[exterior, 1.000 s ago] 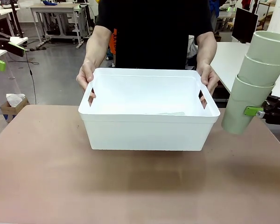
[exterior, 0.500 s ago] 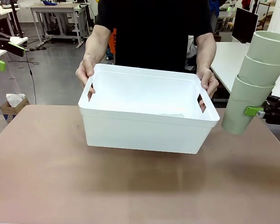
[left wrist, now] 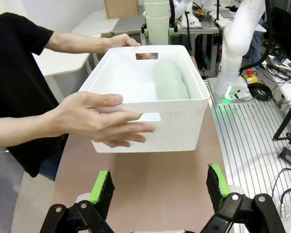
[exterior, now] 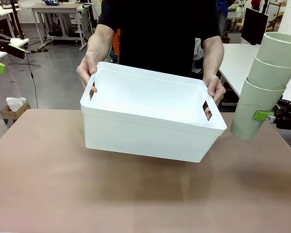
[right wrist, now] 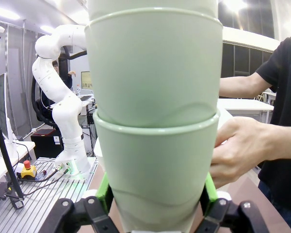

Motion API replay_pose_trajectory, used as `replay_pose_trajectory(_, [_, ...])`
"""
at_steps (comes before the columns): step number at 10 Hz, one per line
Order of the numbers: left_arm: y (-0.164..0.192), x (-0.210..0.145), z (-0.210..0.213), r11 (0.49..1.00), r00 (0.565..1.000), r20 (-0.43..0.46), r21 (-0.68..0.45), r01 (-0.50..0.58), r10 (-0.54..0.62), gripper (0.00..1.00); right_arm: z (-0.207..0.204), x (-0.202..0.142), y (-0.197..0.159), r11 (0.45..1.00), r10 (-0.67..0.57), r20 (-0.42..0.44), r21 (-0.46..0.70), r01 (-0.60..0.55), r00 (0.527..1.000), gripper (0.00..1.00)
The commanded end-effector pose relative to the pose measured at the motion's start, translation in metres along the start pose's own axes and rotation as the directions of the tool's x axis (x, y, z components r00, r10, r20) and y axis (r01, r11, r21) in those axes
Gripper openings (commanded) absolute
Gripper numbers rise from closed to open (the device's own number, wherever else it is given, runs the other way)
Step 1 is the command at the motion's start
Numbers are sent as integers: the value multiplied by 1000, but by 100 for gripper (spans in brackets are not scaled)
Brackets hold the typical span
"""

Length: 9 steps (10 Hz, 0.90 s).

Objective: Stack the cups and store them in the basket.
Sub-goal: Place the stack of Reusable plastic cups into the Pantry Basket.

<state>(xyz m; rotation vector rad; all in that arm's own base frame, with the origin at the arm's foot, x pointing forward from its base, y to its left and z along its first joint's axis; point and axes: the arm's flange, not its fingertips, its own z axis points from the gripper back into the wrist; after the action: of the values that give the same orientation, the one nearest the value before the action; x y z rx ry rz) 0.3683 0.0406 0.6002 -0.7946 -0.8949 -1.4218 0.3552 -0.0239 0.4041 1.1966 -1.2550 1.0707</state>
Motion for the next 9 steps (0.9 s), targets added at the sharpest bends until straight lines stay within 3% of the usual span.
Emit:
replay_pose_trajectory(1, [0,5,2,1000,1000,-4,-5,-12,12,100,0,4,1,1000,12,5,2,-12,1000,86])
replay_pose_trajectory(3, [0,5,2,1000,1000,-4,-5,-12,12,100,9,14,-1,1000,-17,-33,-2,17,999,86])
replay_pose_trajectory(9, [0,5,2,1000,1000,-4,-5,-12,12,100,54,115,-25,996,-85,-223,-31,80,971,86])
